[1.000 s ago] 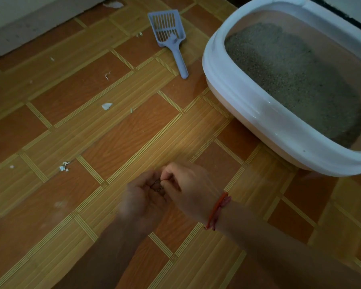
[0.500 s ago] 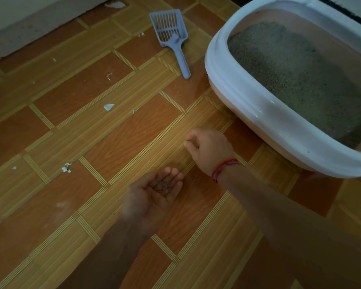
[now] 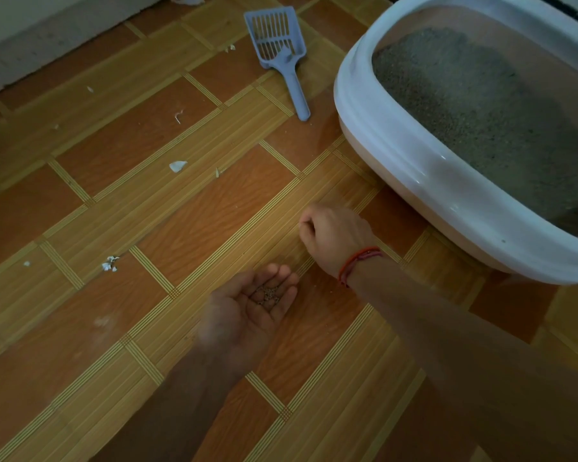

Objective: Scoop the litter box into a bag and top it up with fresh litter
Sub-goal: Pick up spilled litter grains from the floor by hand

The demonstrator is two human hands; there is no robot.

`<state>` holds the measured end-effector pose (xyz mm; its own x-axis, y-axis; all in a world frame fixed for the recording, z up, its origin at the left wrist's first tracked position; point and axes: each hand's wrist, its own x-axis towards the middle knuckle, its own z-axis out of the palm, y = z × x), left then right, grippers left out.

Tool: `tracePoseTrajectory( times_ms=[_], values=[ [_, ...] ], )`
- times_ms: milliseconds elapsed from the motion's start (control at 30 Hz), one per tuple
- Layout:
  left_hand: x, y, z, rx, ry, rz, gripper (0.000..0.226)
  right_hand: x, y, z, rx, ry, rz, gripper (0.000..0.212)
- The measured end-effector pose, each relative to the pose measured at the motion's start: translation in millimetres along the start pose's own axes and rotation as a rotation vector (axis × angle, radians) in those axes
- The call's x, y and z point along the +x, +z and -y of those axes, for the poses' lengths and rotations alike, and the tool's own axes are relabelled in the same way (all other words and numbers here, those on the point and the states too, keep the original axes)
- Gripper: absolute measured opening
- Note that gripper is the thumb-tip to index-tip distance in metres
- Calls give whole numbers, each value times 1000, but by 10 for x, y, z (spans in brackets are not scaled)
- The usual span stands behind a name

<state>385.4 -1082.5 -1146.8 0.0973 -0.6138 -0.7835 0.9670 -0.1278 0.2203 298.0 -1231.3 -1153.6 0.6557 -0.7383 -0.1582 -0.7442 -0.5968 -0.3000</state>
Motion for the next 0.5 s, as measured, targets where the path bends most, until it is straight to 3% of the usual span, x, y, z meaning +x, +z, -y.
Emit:
tracePoseTrajectory(
  times_ms=[500],
  values=[
    [-14,20,-12,0,-4,-16,31,48,86,66,49,-55,-36,14]
  ],
)
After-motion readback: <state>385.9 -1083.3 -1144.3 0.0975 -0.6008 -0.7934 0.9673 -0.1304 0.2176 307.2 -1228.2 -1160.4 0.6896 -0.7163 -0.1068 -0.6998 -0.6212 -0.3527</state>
